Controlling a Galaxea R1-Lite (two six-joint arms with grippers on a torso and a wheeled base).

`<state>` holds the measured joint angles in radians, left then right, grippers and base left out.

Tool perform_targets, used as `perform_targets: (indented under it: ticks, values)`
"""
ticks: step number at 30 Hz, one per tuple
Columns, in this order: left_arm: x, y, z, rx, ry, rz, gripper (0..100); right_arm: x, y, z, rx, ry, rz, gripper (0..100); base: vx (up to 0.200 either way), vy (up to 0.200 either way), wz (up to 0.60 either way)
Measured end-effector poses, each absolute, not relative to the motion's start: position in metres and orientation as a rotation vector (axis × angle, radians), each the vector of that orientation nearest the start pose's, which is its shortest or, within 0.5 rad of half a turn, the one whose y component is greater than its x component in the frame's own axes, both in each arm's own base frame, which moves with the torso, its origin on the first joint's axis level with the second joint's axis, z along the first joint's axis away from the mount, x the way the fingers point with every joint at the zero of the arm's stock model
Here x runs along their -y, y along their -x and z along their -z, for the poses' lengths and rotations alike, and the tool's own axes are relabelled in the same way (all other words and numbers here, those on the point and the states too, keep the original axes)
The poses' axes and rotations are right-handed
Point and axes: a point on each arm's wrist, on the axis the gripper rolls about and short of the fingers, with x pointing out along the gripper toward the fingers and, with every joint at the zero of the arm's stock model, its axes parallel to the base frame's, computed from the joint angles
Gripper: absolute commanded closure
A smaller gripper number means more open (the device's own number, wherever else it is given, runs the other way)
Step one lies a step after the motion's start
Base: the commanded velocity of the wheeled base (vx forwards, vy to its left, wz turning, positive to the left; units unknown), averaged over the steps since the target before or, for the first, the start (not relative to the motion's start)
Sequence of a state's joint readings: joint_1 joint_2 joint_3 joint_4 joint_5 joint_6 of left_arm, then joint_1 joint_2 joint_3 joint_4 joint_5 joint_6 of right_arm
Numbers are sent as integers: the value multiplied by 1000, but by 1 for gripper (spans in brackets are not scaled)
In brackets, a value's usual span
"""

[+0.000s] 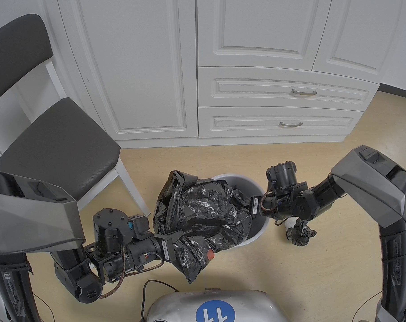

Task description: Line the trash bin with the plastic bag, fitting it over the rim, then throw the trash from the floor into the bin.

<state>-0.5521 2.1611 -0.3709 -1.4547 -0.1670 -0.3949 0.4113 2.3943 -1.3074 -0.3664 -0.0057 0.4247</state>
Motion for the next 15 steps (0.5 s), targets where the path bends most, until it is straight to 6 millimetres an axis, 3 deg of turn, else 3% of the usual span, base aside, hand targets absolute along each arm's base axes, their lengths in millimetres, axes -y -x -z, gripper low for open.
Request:
perform_targets:
  ticks: [7, 10, 15]
  values:
    - [164, -257, -28, -461, 312, 641, 100, -197, -412, 1, -799, -291, -233, 100, 0, 0, 0]
    - [167, -260, -29, -448, 315, 647, 100, -193, -412, -8, -783, -296, -233, 100, 0, 0, 0]
    - [176, -265, -32, -423, 319, 670, 100, -171, -409, -39, -741, -273, -226, 100, 0, 0, 0]
